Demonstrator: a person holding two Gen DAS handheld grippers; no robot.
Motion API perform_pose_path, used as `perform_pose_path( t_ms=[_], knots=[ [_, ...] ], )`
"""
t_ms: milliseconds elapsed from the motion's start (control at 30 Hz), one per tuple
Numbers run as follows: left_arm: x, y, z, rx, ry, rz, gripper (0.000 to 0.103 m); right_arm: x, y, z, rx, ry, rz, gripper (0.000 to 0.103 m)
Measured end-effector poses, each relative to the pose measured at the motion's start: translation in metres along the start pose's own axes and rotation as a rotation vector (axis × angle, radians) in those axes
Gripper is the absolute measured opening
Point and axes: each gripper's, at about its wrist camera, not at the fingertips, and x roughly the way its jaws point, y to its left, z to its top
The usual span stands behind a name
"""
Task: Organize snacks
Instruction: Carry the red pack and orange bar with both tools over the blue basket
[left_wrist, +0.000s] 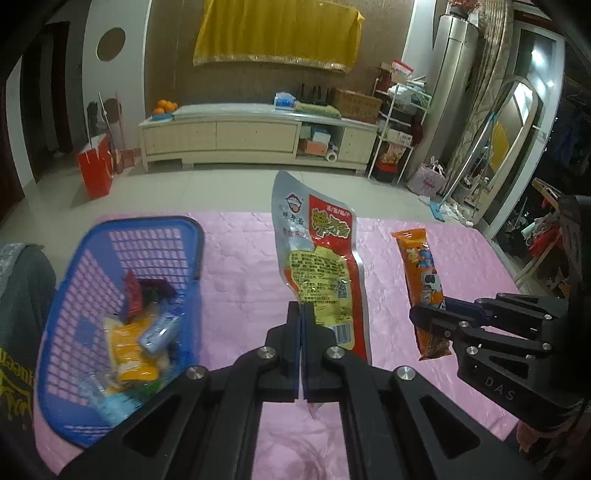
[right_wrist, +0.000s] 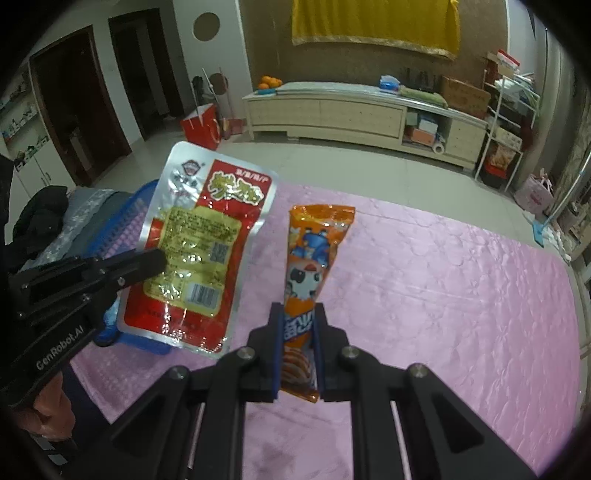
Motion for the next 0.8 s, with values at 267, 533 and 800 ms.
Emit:
perform_pose_path(
  t_ms=[267, 533, 800],
  knots=[
    [-0.045, 0.020, -0.007, 0.015, -0.047, 0.007, 0.000, -0.018, 0.037, 0.001, -0.033, -0.040, 0.045, 0.018],
    [-0.081, 0.051, -0.013, 0.027, -0.076, 0.023, 0.000, -0.015, 0.068, 0.009, -0.044, -0.050, 0.083, 0.018],
    [-0.088, 0.085, -0.012, 0.017, -0.070, 0.053, 0.000, 0.014, 0.098, 0.023, -0.055, -0.010, 0.130, 0.018]
  ],
)
